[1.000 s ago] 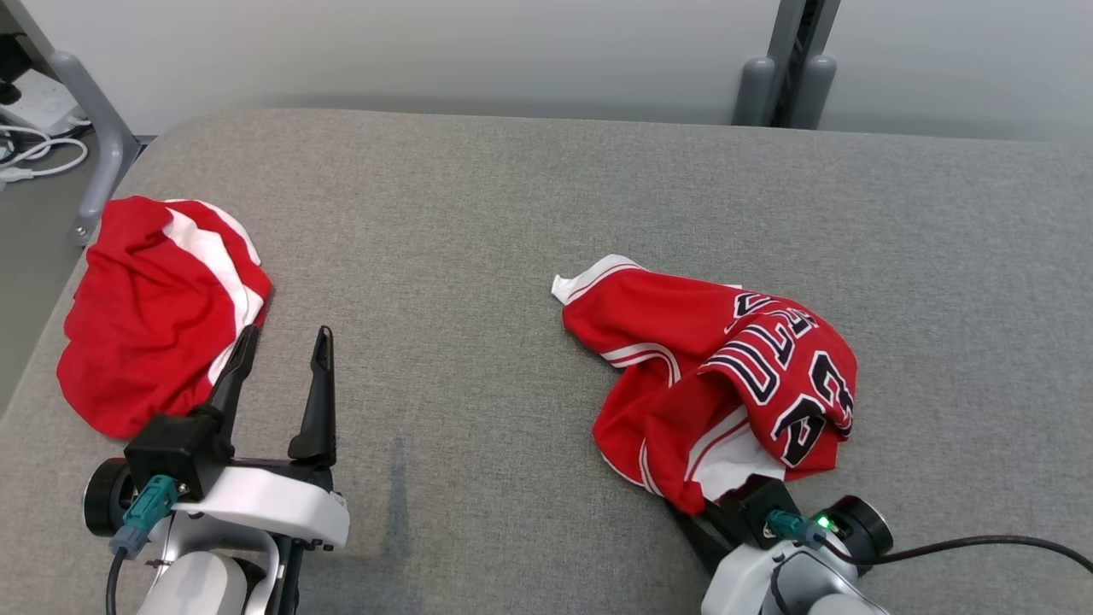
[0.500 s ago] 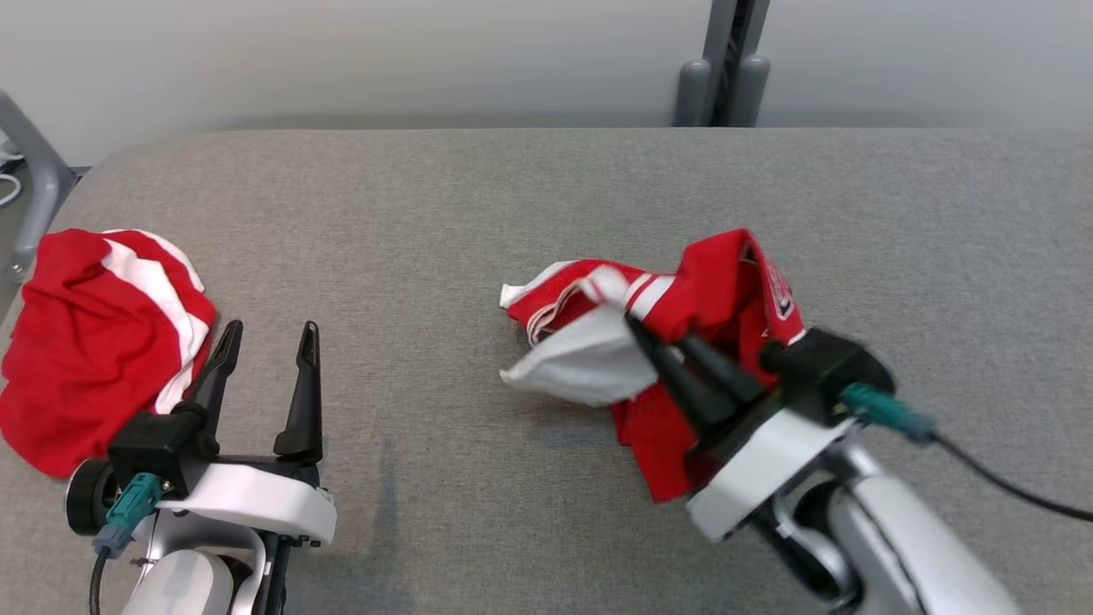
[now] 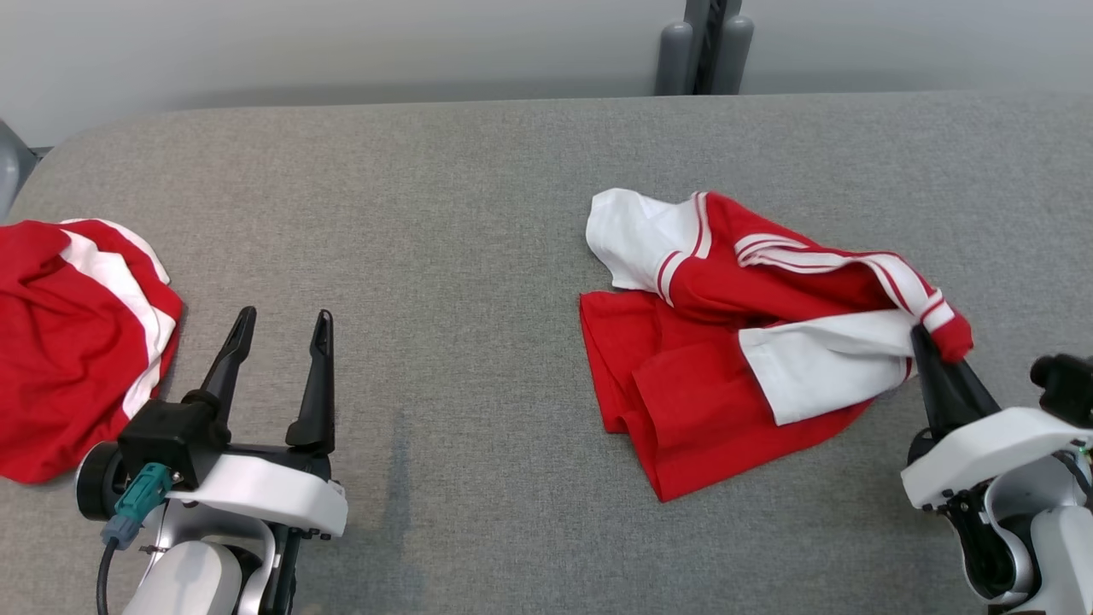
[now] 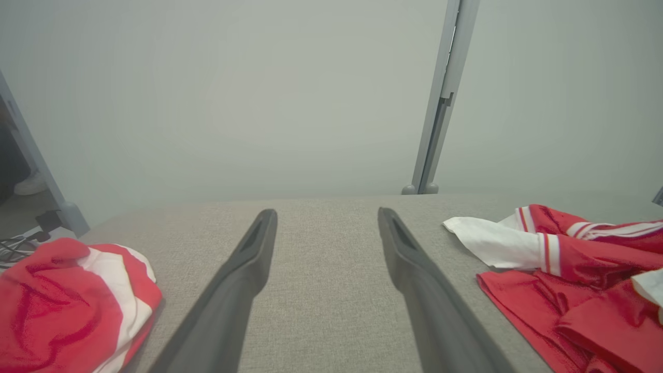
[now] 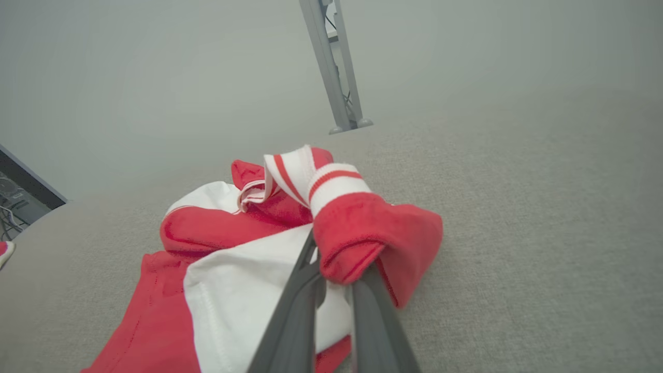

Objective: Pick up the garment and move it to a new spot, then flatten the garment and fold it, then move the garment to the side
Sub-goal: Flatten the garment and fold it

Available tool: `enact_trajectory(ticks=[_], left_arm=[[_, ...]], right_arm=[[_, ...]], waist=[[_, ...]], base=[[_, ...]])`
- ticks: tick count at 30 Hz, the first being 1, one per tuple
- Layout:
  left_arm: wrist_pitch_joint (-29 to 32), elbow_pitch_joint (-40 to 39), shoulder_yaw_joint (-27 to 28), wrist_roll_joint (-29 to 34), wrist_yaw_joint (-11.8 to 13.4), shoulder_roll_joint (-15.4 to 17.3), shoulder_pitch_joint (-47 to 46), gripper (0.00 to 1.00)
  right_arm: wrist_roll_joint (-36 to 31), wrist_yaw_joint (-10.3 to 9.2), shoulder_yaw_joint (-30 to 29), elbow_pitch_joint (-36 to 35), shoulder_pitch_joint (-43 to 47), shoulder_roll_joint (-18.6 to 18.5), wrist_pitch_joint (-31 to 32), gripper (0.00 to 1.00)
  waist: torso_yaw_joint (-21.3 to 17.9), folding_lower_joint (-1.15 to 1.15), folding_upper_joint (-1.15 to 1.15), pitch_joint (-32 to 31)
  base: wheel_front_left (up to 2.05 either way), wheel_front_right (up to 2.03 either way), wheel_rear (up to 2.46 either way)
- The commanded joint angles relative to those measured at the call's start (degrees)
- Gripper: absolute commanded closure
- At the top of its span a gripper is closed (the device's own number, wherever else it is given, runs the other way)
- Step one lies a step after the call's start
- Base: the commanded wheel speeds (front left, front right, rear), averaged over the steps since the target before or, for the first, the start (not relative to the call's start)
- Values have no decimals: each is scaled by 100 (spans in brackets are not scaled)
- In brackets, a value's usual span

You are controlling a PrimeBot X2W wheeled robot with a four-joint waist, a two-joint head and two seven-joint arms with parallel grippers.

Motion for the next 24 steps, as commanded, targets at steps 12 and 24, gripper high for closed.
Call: enact_trajectory(ticks=[12, 24], left_arm=[[-2, -80, -48, 38, 6, 59, -166, 0], [-17, -187, 132, -53, 195, 168, 5, 0]], right_arm=[[74, -2, -185, 986, -277, -35, -862, 0], [-1072, -2, -701, -414, 63, 108, -794, 0]], waist=[[-75, 0, 0, 143], [-272, 0, 0, -46]], base=[[0, 0, 0], [0, 0, 0]])
